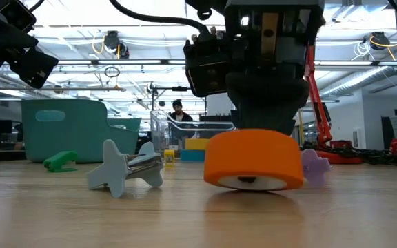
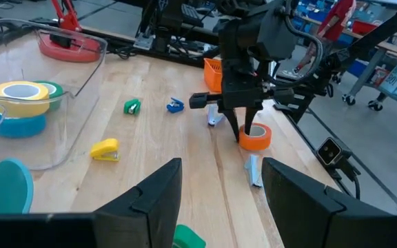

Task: Pick and place Stapler, Stapler remover, tape
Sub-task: Put the orange tape into the transparent bin

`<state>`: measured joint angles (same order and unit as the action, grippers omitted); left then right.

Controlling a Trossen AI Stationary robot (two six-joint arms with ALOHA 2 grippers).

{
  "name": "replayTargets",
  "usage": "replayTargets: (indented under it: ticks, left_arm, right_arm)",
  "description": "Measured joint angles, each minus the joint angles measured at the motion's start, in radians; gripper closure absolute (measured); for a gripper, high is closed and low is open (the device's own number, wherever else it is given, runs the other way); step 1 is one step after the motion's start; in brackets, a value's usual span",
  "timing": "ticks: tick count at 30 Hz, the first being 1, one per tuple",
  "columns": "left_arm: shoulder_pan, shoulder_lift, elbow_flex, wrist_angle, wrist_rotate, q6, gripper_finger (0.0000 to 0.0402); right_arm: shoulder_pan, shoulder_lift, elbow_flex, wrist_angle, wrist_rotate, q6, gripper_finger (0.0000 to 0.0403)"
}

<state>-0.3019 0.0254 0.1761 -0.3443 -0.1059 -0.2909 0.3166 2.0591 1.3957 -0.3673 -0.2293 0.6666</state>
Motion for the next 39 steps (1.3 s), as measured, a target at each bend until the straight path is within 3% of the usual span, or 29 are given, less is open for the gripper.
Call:
replayTargets:
  ticks: [6, 12, 17, 26, 31, 39]
  left_arm:
    - [0.0, 0.0, 0.0, -0.002, 0.0, 0.001, 0.0197]
    - [0.0, 0.0, 0.0, 0.001, 0.0, 0.011, 0.0197]
    - [0.0, 0.0, 0.0, 0.004, 0.0, 0.015, 0.0197]
    - [0.0, 0.0, 0.0, 0.004, -0.033, -0.029, 0.0197]
    - [0.0, 0.0, 0.0, 0.004, -0.033, -0.029, 0.0197]
    - [0.0, 0.0, 0.0, 0.004, -0.034, -0.03, 0.0197]
  right_arm:
    - [-0.031, -0.053, -0.006, 0.004, 0.027, 0.072, 0.037]
    - [-0.065, -0.196, -0.003, 0.103, 0.033, 0.09, 0.037]
    - [-0.126, -0.338, -0.001, 0.2, 0.115, -0.053, 0.037]
    - [-0.317, -0.523, -0.001, 0.187, 0.315, -0.417, 0.037]
    - [-0.457, -0.543, 0.0, 0.043, 0.391, -0.586, 0.037]
    - [-0.673, -0.467, -0.002, -0.107, 0.381, -0.683, 0.036]
